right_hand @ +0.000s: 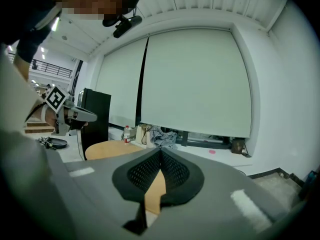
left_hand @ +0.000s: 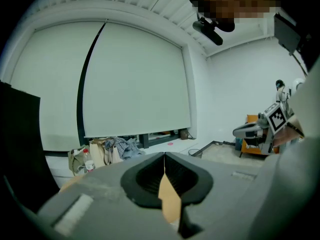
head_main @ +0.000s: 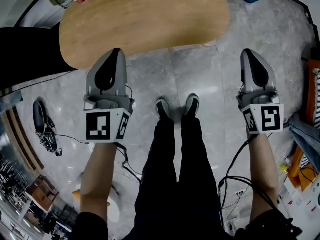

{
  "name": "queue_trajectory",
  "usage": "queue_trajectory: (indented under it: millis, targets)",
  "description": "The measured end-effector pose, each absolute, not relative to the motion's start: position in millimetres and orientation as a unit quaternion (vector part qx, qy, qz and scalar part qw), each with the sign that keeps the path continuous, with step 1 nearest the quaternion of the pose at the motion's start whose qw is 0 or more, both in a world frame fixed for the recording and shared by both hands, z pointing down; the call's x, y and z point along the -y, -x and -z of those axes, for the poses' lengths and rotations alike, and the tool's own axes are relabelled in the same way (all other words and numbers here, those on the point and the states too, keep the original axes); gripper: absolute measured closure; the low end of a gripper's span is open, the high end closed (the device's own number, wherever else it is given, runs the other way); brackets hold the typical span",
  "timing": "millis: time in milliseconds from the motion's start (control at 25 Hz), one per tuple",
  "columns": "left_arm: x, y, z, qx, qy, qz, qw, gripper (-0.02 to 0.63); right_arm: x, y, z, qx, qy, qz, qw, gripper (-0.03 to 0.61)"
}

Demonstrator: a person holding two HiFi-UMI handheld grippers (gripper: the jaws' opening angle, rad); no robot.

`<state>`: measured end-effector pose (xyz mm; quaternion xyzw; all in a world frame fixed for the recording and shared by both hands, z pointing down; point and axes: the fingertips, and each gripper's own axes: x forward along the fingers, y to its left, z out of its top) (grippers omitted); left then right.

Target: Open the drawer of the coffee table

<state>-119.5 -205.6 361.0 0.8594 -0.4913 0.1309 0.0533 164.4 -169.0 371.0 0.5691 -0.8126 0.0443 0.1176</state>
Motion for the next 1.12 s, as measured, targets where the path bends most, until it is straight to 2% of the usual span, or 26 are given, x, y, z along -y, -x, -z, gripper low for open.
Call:
queue_trajectory:
  millis: [320,440,600,840,1120]
  targets:
    - [181,119,-481,0.462,-0.864,-0.175,0.098,0.609,158,-178,-487,0.807,-0.564,-0.101,0.141,0.574]
    - [160,122,-536,0.45,-0.859,-0.202,0.136,0.545,149,-184,-534,0.805,-0.56,-0.125,0.15,0.574]
    - [139,126,-596,0.448,-0.847,-0.218,0.183,0.529,144,-195,-591,0.793,-0.567,-0.157,0.159,0.574]
    - [133,114,-653,0.424,-0.849,-0.223,0.222,0.515,144,-200,-643,0.791,-0.556,-0.186,0.175,0.514]
    - [157,97,-699,0.4,-0.858,-0.203,0.25,0.491,150,-216,-678,0.794,-0.541,-0.2,0.192,0.503]
